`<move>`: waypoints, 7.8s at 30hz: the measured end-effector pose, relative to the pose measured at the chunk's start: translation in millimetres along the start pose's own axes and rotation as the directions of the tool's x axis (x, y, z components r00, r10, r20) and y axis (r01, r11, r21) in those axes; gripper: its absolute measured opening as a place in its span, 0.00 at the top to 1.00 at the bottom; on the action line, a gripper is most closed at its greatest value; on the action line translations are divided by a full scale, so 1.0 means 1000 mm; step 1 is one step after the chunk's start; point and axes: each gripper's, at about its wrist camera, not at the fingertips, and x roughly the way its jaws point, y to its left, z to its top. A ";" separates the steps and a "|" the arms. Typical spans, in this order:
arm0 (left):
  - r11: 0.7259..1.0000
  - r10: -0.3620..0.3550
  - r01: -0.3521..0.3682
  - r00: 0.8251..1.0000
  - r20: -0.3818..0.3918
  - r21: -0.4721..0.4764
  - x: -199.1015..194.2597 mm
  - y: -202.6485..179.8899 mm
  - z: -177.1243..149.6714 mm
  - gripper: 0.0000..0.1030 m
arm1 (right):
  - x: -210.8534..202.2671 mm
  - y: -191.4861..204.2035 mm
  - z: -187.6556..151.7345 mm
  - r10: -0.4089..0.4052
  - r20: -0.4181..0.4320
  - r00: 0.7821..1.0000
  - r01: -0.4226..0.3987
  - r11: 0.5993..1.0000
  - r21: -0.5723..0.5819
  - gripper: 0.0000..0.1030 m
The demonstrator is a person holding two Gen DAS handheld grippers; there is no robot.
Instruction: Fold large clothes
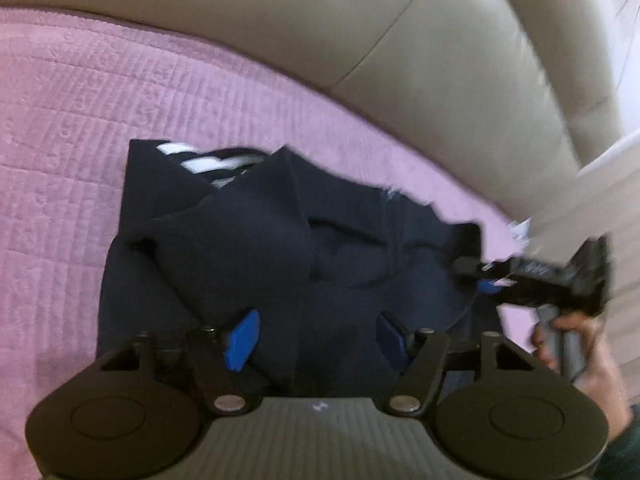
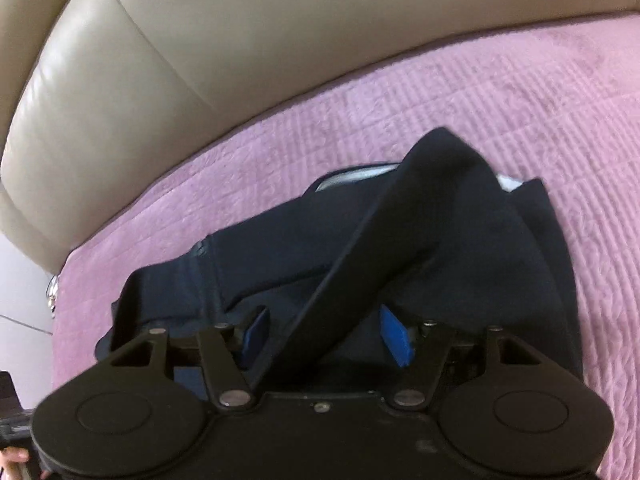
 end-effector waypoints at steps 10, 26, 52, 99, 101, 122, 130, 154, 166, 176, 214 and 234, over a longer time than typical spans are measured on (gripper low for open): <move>0.944 0.315 -0.312 0.949 -0.014 0.110 0.014 -0.020 -0.010 0.98 | -0.012 -0.006 -0.010 0.020 0.070 0.997 -0.021 1.000 0.008 0.96; 0.927 0.371 -0.312 0.839 0.398 -0.206 -0.032 0.031 0.075 0.69 | 0.009 -0.010 0.023 0.117 0.272 0.955 -0.155 0.980 0.123 0.34; 0.786 0.487 -0.603 0.738 0.468 0.133 0.088 0.036 0.048 0.00 | 0.053 -0.018 0.001 -0.142 0.337 0.931 0.269 0.889 -0.370 0.02; 0.611 0.102 -0.116 0.993 0.067 0.783 0.075 -0.068 -0.107 0.00 | 0.036 0.053 -0.147 -0.044 -0.067 0.997 -0.043 0.421 -0.906 0.00; 0.666 0.094 -0.110 0.994 0.063 0.738 0.068 -0.055 -0.103 0.00 | 0.031 0.031 -0.149 -0.112 -0.013 0.994 0.033 0.400 -0.916 0.00; 0.988 0.075 -0.103 0.972 0.221 0.118 -0.028 0.095 0.023 0.01 | -0.062 0.050 -0.085 -0.086 0.307 0.948 0.228 0.856 -0.464 0.02; 0.996 -0.075 0.067 0.989 0.131 0.065 0.060 0.103 0.093 0.02 | 0.054 0.137 -0.048 -0.260 0.359 0.897 0.371 0.884 -0.285 0.02; 0.961 -0.228 0.232 0.973 -0.048 0.149 0.056 0.073 -0.018 0.00 | 0.051 0.074 -0.104 -0.264 0.294 0.919 0.350 0.890 -0.292 0.01; 0.995 -0.089 0.092 0.993 0.075 -0.037 0.039 0.074 -0.028 0.77 | 0.008 0.056 -0.200 -0.224 0.324 0.919 0.340 0.867 -0.364 0.01; 0.986 0.045 -0.074 0.982 0.186 0.150 0.003 -0.023 -0.020 0.83 | 0.009 0.037 -0.223 -0.186 0.302 0.935 0.298 0.873 -0.386 0.00; 0.902 -0.134 0.076 0.985 0.108 0.426 0.164 -0.268 -0.077 0.90 | -0.022 -0.069 0.014 0.329 0.084 0.941 -0.319 0.941 -0.110 0.21; 0.864 -0.171 0.105 0.981 0.090 0.493 0.100 -0.227 -0.098 0.51 | -0.032 -0.145 0.021 0.211 0.176 0.962 -0.216 0.976 0.014 0.57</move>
